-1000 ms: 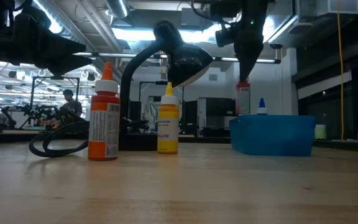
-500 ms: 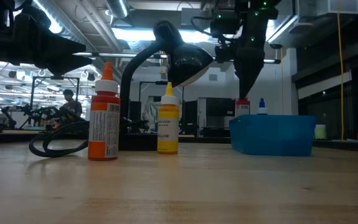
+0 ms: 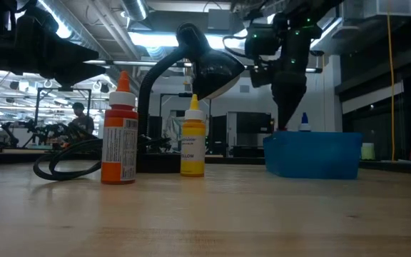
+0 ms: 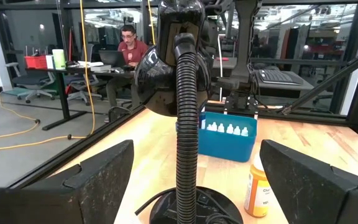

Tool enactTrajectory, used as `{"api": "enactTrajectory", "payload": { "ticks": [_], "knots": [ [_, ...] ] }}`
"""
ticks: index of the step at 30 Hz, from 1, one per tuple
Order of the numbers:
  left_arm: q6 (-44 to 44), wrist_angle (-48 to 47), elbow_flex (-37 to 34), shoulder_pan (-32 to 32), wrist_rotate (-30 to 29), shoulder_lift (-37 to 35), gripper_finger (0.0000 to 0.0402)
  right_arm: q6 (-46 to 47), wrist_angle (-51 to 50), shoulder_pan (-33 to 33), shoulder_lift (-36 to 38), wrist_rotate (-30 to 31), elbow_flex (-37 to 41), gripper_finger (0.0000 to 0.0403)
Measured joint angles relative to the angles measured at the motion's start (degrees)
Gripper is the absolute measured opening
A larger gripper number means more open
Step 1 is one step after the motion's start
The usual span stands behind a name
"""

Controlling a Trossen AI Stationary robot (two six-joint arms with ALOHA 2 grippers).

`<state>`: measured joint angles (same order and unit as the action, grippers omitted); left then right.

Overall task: Pick & Place food coloring
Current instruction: Put the large pink food coloring bottle into the blue bin, then put the large yellow food coloring bottle into the blue bin

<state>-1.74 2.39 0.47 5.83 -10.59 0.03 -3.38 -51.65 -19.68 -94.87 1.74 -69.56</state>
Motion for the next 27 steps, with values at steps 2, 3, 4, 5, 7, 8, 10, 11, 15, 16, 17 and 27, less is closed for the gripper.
{"api": "enactTrajectory", "payload": {
  "ticks": [2,3,4,5,7,8,10,11,15,16,17,27],
  "knots": [
    [0.0,0.0,0.0,0.0,0.0,0.0,0.0345,0.1,0.5,-0.1,0.1,0.0,0.0,0.0153],
    [0.0,0.0,0.0,0.0,0.0,0.0,0.0345,0.2,0.6,-0.1,0.3,-0.1,0.0,0.0159],
    [0.0,0.0,0.0,0.0,0.0,0.0,0.0345,0.3,0.7,-0.2,0.6,-0.1,0.0,0.0166],
    [0.0,0.0,0.0,0.0,0.0,0.0,0.0345,0.6,0.8,-0.2,0.9,0.0,0.0,0.0172],
    [0.0,0.0,0.0,0.0,0.0,0.0,0.0345,1.3,0.6,-0.2,1.2,0.4,0.0,0.0185],
    [0.0,0.0,0.0,0.0,0.0,0.0,0.0345,1.4,0.5,-0.2,1.5,0.9,0.0,0.0191],
    [0.0,0.0,0.0,0.0,0.0,0.0,0.0345,1.4,0.5,-0.2,2.4,1.9,0.0,0.0203],
    [0.0,0.0,0.0,0.0,0.0,0.0,0.0345,1.4,0.5,-0.2,3.0,2.6,0.0,0.0208],
    [0.0,0.0,0.0,0.0,0.0,0.0,0.0345,1.4,0.3,0.0,5.8,5.0,0.0,0.0223],
    [0.0,0.0,0.0,0.0,0.0,0.0,0.0345,1.4,0.2,0.2,6.6,5.4,0.0,0.0224],
    [0.0,0.0,0.0,0.0,0.0,0.0,0.0345,1.4,0.1,0.5,7.4,5.8,0.0,0.0225],
    [0.0,0.0,0.0,0.0,0.0,0.0,0.0345,7.7,-1.3,5.6,15.1,7.0,-0.1,0.0251]
  ]
}}
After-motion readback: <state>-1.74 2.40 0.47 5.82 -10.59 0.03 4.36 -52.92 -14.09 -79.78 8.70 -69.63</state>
